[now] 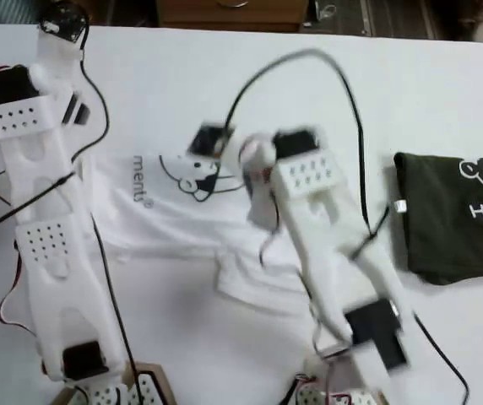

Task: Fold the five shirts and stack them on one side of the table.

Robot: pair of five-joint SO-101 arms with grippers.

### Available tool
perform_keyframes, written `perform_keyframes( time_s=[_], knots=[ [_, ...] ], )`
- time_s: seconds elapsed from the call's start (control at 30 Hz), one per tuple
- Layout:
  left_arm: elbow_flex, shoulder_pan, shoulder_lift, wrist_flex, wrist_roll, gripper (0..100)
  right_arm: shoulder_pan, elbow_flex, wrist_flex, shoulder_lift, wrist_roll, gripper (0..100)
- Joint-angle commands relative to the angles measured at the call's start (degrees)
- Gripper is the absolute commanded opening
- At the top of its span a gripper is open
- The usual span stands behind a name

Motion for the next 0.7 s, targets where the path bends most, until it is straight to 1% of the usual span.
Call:
perform_keyframes(
  time_s=[0.0, 0.13, 0.27, 0.33, 0.5, 0.67],
  knots=[
    [-0.1, -4.4, 1.1, -1.8, -0.7, 21, -1.0, 14.0, -5.7, -13.1, 0.2, 17.3],
    [-0.2, -4.3, 7.9, 0.6, -0.8, 21, 0.2, 20.5, -6.2, -18.6, 0.1, 17.3],
    [-0.1, -2.3, 12.7, 1.4, -0.5, 21, 3.2, 21.7, -6.2, -20.5, 0.1, 17.3],
    [0.0, -1.6, 12.9, 1.5, -0.4, 21, 4.6, 21.7, -6.3, -20.4, 0.2, 17.3],
    [0.4, 1.2, 12.5, 1.7, 5.7, 21, 5.8, 21.7, -6.4, -20.4, 0.2, 17.3],
    [11.3, 3.5, 9.3, 1.5, 8.9, 21, 5.5, 21.7, -5.9, -20.4, 0.1, 17.1]
  ],
)
